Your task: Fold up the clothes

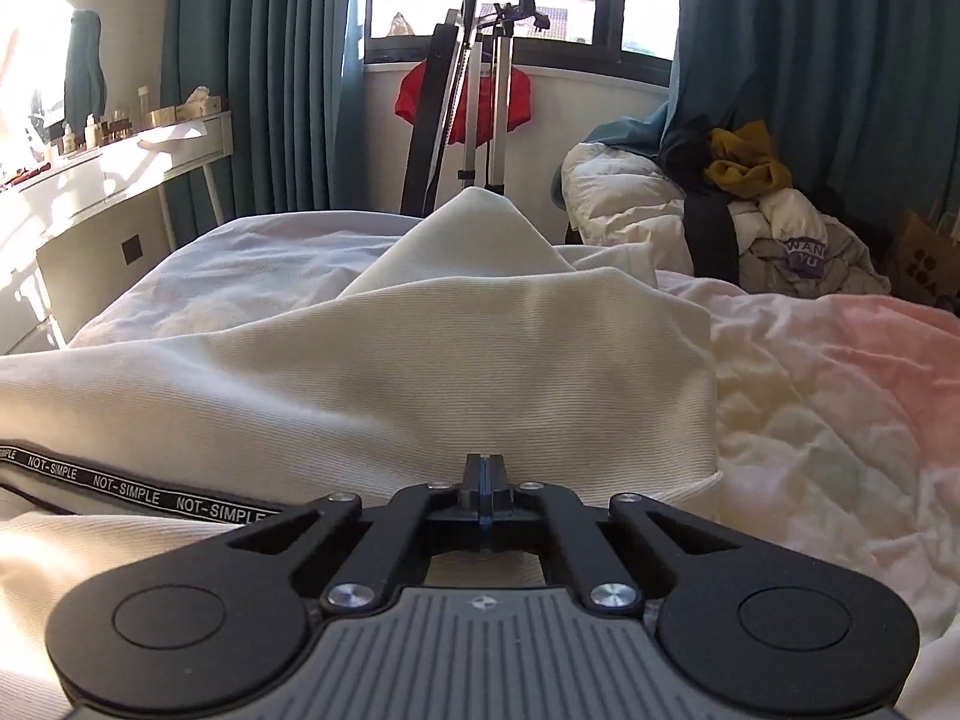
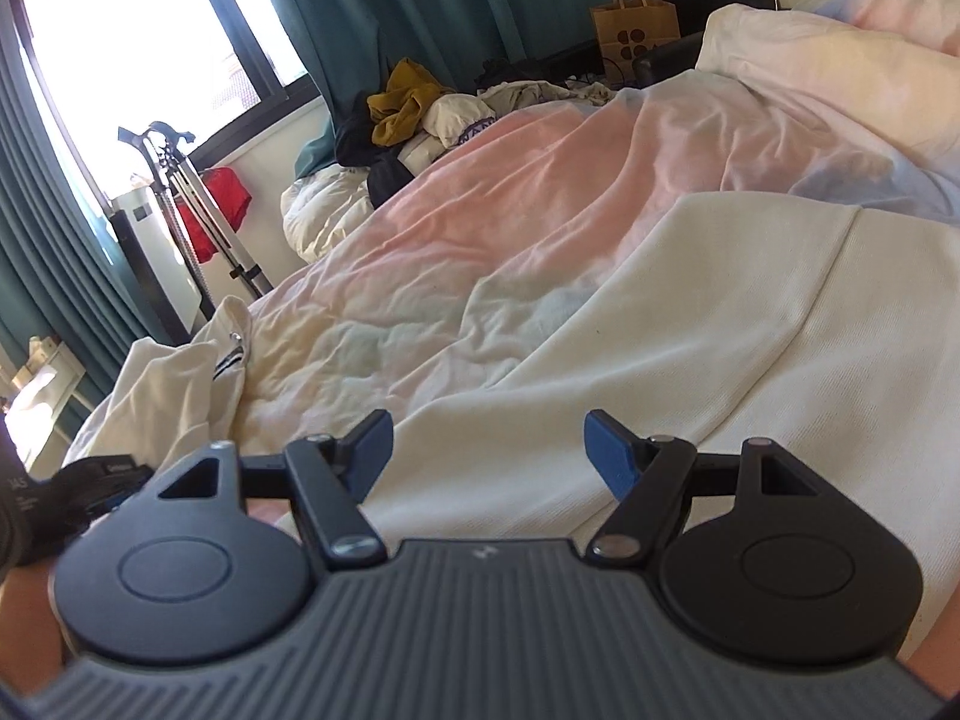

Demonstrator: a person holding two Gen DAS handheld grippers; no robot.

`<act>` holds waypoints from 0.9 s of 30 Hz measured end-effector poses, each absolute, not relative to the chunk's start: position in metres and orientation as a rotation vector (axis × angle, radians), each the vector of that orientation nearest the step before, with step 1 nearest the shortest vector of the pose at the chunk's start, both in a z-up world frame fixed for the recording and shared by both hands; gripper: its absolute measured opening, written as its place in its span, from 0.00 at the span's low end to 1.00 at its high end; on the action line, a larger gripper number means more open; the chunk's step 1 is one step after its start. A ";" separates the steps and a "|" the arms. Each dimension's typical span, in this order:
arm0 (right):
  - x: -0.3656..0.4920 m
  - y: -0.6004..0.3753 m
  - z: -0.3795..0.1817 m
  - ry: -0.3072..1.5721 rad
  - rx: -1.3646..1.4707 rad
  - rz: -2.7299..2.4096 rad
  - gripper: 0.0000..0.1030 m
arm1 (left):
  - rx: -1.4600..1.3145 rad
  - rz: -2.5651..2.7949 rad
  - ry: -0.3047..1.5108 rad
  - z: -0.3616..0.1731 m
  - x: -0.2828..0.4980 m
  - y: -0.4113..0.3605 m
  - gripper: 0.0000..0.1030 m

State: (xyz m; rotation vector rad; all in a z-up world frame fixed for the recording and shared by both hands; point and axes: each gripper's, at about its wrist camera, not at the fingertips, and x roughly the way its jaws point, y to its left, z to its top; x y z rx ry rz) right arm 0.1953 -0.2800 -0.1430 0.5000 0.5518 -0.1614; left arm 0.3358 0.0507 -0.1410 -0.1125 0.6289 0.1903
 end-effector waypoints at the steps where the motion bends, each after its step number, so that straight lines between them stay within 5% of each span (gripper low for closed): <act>1: 0.196 -0.279 -0.144 0.555 0.498 -0.163 0.71 | -0.124 0.193 0.612 -0.134 0.330 0.059 0.00; 9: 0.188 -0.271 -0.133 0.536 0.482 -0.136 0.71 | -0.080 0.047 0.620 -0.106 0.294 0.086 0.06; 11: 0.186 -0.269 -0.129 0.525 0.465 -0.136 0.71 | -0.086 -0.007 0.625 -0.106 0.290 0.077 0.42; 16: 0.187 -0.270 -0.130 0.531 0.463 -0.137 0.71 | -0.002 -0.010 0.604 -0.115 0.306 0.027 0.85; 25: 0.192 -0.276 -0.140 0.554 0.504 -0.129 0.71 | 0.321 0.185 0.703 -0.187 0.363 -0.048 0.97; 27: 0.196 -0.276 -0.146 0.570 0.506 -0.131 0.71 | 0.307 0.207 0.698 -0.186 0.364 -0.044 0.84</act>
